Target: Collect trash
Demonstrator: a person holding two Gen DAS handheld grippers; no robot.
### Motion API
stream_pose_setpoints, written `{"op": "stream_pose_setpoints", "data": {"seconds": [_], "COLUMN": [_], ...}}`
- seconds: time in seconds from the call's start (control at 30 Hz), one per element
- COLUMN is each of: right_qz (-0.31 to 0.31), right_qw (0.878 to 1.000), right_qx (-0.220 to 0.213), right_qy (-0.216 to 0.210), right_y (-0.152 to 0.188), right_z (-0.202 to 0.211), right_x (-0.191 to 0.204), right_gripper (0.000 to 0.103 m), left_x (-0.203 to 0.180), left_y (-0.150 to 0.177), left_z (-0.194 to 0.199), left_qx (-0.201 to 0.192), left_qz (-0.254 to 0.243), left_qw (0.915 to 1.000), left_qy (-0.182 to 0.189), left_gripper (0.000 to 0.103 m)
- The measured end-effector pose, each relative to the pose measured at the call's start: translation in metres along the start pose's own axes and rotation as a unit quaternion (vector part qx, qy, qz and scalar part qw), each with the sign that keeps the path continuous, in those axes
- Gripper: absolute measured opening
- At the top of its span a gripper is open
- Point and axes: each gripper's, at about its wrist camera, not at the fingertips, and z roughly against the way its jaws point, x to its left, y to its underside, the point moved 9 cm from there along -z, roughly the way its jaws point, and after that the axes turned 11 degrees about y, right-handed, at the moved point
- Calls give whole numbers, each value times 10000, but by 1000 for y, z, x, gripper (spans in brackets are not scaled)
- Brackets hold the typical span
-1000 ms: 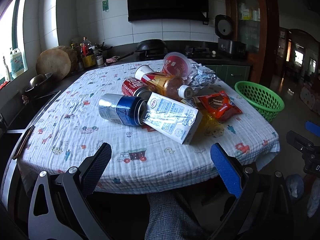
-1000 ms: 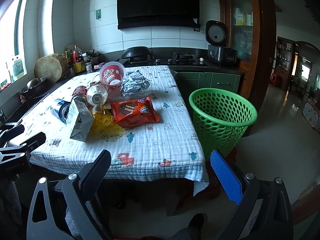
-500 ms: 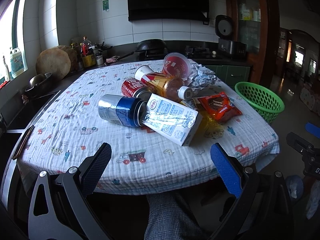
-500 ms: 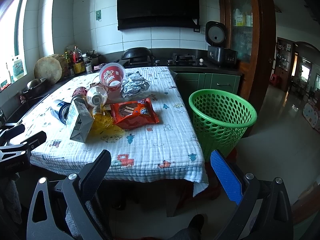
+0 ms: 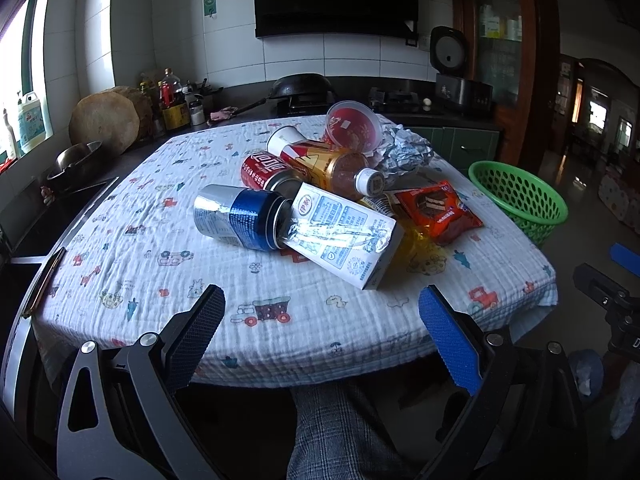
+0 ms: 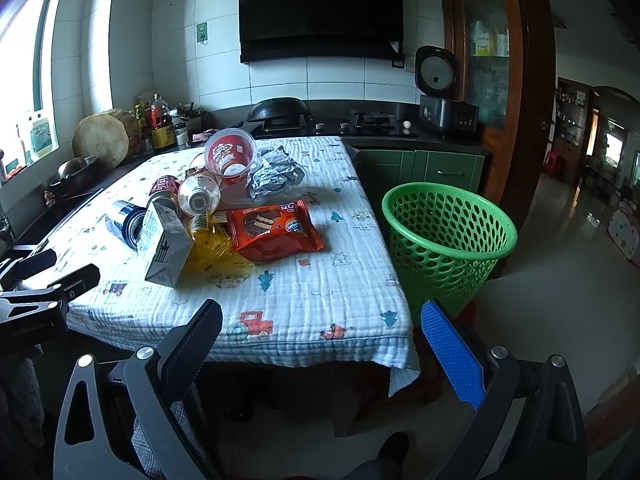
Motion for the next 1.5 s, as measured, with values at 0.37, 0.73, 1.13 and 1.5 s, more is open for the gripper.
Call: {"op": "stream_pose_setpoints", "data": {"seconds": [0.37,0.73,1.13,1.5], "right_qz": [43,121,142,183], "right_qw": [10000,9996,9986,9972], "right_qx": [-36,81,235,407], "right_qy": [-76,-251,-459,-604], "right_y": [-1,-5,-12,-16], "right_z": [-2,-20,-48,-73], "right_x": [3,14,20,26], "right_gripper": [97,97,97,97], "left_x": [12,27,57,53], "left_y": [-2,-20,-34,-31], "left_z": [-8,-30,-82,-125], "left_qx": [114,404,847,1144], "left_qz": [181,1013,2784,3469], "left_qw": [9997,9927,9534,9256], "left_qy": [83,505,791,995], "left_gripper": [91,90,91,91]}}
